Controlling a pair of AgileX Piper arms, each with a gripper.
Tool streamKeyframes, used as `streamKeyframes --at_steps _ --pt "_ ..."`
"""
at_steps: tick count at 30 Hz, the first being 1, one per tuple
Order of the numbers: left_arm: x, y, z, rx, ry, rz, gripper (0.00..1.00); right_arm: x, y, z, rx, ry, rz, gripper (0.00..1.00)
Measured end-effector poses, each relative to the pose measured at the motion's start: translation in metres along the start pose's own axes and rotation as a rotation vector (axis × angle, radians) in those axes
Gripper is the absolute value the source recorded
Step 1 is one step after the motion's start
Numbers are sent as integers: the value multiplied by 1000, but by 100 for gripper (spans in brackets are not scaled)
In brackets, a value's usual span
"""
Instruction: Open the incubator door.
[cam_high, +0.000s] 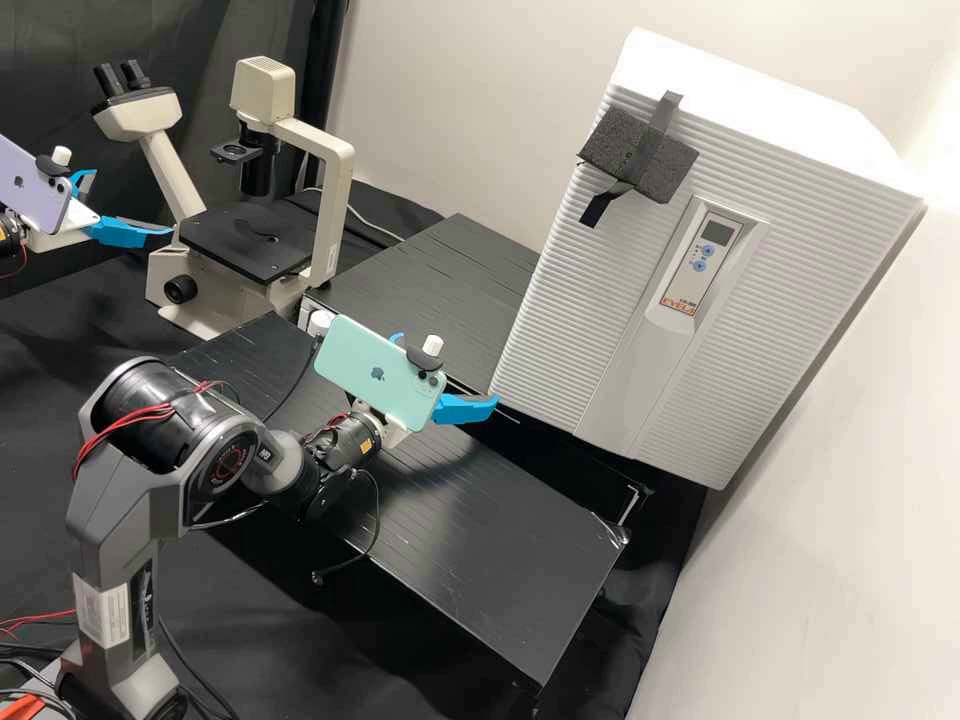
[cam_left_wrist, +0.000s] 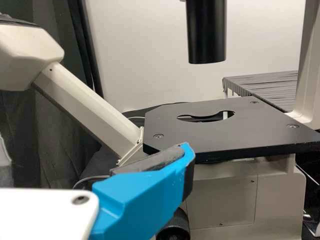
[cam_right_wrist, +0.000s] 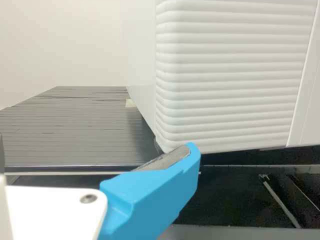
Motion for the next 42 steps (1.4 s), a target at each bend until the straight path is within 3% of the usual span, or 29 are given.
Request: streamKeyframes --at_steps 10,18,25,32,37,42 --pt "0 0 0 0 0 0 100 -1 4 1 1 -3 14 100" --pt "0 0 0 0 0 0 100 -1 61 -17 30 58 203 100" --pt "0 0 0 0 0 0 100 9 96 -45 20 144 309 100" --pt "0 0 0 0 0 0 100 22 117 -56 39 80 337 100" --pt "0 0 0 0 0 0 100 23 125 -61 36 6 423 100" --pt "0 0 0 0 0 0 100 20 123 -80 1 -13 448 100"
